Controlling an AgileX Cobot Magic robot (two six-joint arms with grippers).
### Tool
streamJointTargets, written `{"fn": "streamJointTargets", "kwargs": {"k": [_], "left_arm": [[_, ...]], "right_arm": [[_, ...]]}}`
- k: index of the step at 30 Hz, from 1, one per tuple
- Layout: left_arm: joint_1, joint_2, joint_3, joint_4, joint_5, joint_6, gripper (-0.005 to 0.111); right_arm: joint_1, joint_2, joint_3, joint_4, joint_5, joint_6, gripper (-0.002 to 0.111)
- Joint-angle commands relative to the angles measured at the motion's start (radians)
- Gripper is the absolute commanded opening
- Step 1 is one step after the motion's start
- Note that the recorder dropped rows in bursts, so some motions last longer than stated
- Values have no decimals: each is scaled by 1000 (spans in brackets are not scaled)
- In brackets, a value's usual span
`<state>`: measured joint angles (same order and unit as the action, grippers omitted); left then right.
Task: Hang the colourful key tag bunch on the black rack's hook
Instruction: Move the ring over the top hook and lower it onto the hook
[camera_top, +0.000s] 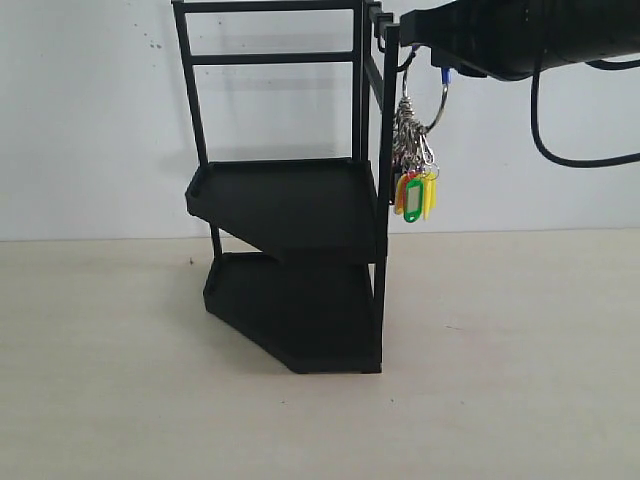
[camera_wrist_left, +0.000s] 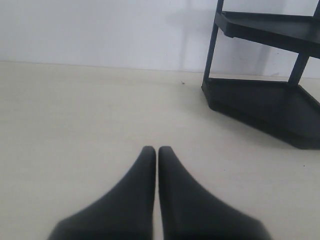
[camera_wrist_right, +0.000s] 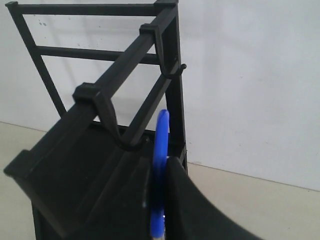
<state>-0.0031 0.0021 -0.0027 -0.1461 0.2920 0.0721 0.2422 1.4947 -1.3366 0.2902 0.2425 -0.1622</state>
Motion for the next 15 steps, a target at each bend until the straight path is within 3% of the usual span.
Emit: {"fn": "streamJointTargets", "kwargs": {"k": [1, 15], "left_arm": [[2, -2, 3, 5, -8, 3, 4], [2, -2, 3, 5, -8, 3, 4]], "right_arm": [[-2, -5, -14, 10, -7, -4, 0], [0, -7, -14, 16, -16, -4, 0]]}}
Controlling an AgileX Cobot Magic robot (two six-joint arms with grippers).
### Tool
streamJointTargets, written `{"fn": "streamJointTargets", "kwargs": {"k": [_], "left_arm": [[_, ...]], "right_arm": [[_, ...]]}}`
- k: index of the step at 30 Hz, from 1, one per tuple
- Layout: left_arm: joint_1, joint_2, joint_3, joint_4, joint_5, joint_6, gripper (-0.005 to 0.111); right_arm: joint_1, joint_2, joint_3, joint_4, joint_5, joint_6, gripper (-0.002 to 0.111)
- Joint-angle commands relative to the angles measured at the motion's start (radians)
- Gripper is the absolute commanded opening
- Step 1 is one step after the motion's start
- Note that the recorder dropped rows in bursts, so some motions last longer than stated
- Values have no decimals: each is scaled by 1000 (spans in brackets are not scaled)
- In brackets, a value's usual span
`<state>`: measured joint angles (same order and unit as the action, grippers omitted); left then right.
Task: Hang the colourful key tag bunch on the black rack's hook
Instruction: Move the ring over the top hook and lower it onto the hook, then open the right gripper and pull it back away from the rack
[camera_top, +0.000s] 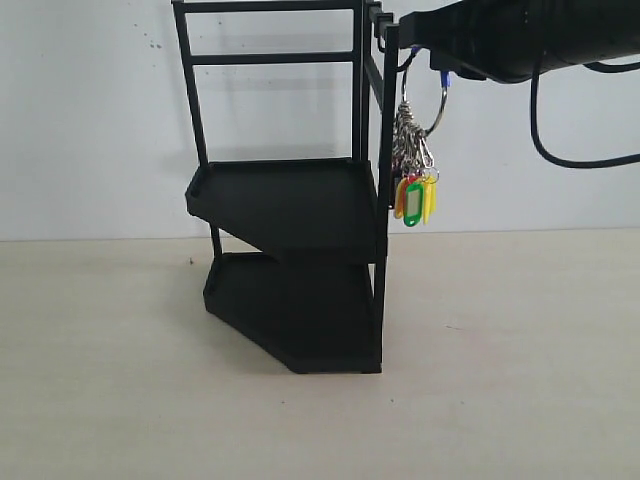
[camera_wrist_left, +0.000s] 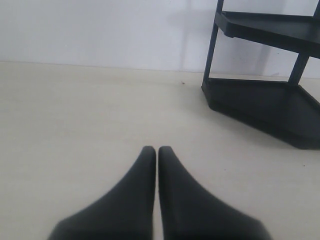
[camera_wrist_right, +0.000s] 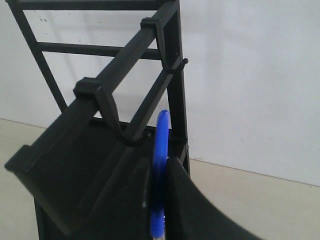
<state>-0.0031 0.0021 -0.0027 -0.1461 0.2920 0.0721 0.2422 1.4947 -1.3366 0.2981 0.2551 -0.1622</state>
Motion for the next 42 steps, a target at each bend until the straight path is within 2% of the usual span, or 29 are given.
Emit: {"fn": "streamJointTargets", "kwargs": {"k": [1, 8, 19, 21, 23, 25, 28, 36, 42], "left_arm": [[2, -2, 3, 5, -8, 3, 4], [2, -2, 3, 5, -8, 3, 4], [2, -2, 3, 5, -8, 3, 4], [2, -2, 3, 5, -8, 3, 4], [2, -2, 3, 5, -8, 3, 4], [2, -2, 3, 5, -8, 3, 4], [2, -2, 3, 5, -8, 3, 4], [2, -2, 3, 5, -8, 3, 4], [2, -2, 3, 5, -8, 3, 4]], "right_arm": [[3, -7, -14, 8, -33, -4, 0], [57, -7, -14, 8, -65, -47, 0], [57, -7, -14, 6, -51, -52, 1], [57, -7, -14, 6, -51, -52, 8], [57, -7, -14, 6, -51, -52, 21], [57, -7, -14, 6, -51, -43, 38], [57, -7, -14, 6, -52, -43, 54], [46, -7, -14, 6, -47, -22, 54], [-60, -9, -12, 6, 144, -4, 54]]}}
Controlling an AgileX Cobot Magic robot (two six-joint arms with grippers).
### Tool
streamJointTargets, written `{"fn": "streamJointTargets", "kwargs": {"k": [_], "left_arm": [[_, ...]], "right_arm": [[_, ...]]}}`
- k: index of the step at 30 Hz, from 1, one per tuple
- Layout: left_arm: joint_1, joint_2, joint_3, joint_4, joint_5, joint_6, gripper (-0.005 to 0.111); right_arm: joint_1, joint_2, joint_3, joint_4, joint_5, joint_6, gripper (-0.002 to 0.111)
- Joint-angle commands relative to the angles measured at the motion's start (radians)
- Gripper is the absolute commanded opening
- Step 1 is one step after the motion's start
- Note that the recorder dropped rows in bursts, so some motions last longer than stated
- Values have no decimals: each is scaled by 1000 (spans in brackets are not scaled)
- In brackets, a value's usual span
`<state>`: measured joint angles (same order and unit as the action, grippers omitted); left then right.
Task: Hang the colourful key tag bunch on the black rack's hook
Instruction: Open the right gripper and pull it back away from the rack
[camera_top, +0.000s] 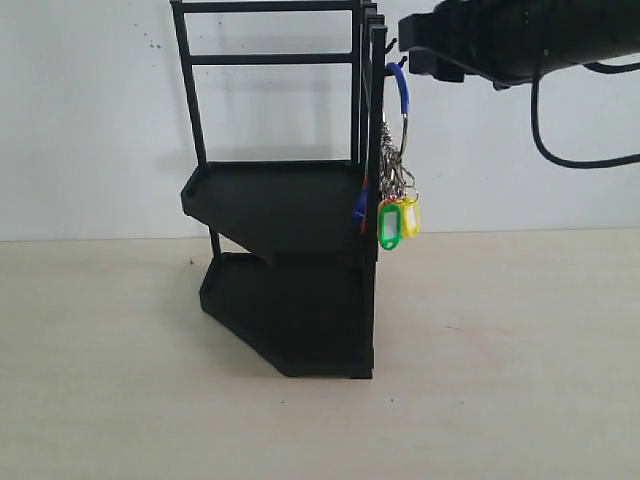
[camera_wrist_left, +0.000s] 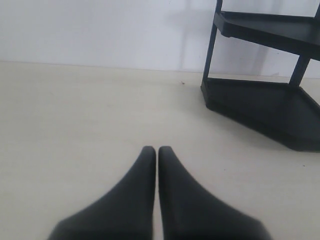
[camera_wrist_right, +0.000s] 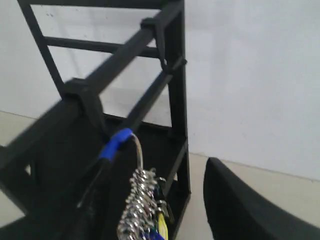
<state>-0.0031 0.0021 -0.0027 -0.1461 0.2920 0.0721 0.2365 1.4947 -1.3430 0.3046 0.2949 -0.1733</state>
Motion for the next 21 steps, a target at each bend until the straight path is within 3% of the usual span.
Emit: {"fn": "streamJointTargets", "kwargs": {"k": [1, 6, 12, 15, 18, 21], "left_arm": [[2, -2, 3, 5, -8, 3, 4], [2, -2, 3, 5, -8, 3, 4], [2, -2, 3, 5, -8, 3, 4], [2, -2, 3, 5, -8, 3, 4], [2, -2, 3, 5, -8, 3, 4], [2, -2, 3, 5, -8, 3, 4]], "right_arm": [[-67, -9, -6, -3, 141, 7, 54], [-77, -130, 93, -36, 199, -1, 54], [-77, -425, 265, -36, 325, 24, 53], [-77, -553, 307, -30, 373, 90, 32], [-77, -660, 342, -28, 392, 119, 3], [-77, -760, 383, -20, 400, 149, 0]]}}
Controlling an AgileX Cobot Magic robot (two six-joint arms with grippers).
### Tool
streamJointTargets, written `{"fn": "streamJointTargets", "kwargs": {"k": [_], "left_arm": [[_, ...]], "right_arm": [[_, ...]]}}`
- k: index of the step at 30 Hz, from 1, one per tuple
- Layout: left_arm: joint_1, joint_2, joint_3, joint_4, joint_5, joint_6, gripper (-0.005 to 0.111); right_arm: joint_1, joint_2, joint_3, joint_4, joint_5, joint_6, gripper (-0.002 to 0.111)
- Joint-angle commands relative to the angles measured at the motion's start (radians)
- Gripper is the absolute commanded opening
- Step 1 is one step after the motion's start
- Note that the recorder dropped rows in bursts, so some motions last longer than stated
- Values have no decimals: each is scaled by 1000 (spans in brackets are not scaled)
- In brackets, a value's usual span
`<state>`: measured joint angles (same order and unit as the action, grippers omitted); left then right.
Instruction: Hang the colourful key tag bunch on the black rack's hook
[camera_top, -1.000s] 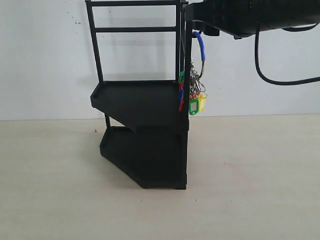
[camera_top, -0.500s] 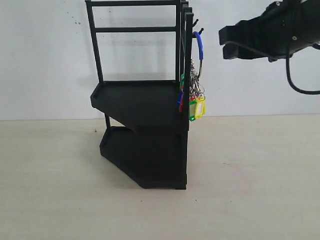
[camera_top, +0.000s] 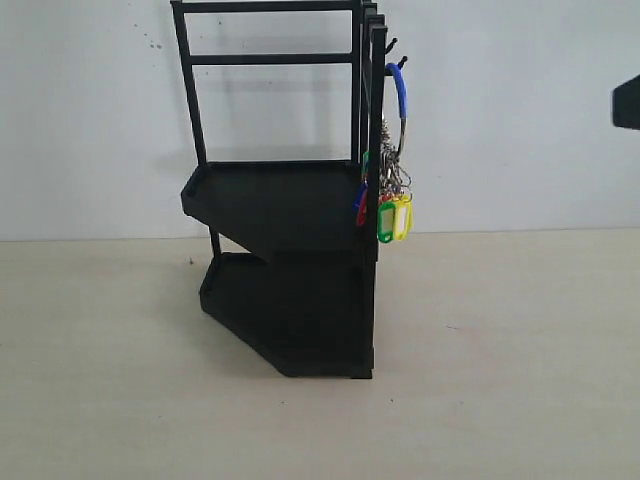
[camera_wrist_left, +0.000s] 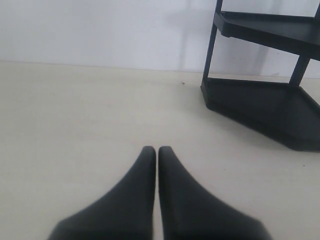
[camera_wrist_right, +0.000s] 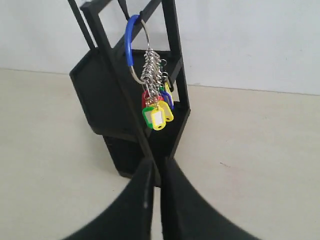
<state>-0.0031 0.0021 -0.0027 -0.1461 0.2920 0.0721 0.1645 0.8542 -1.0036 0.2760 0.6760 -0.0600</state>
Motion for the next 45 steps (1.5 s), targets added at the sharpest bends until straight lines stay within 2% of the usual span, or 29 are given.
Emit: {"fn": "streamJointTargets", "kwargs": {"k": [1, 8, 17, 30, 35, 39, 45], "left_arm": [[2, -2, 3, 5, -8, 3, 4], [2, -2, 3, 5, -8, 3, 4], [2, -2, 3, 5, -8, 3, 4], [2, -2, 3, 5, -8, 3, 4], [2, -2, 3, 5, -8, 3, 4], [2, -2, 3, 5, -8, 3, 4], [2, -2, 3, 5, -8, 3, 4]], "right_arm": [[-5, -154, 56, 20, 34, 36, 0], [-5, -317, 72, 54, 178, 60, 0], [-5, -414, 72, 54, 182, 60, 0], [0, -414, 91, 92, 176, 50, 0], [7, -414, 254, 220, 14, -24, 0], [23, -414, 468, 381, -166, -188, 0], [54, -525, 723, 398, -360, -228, 0]]}}
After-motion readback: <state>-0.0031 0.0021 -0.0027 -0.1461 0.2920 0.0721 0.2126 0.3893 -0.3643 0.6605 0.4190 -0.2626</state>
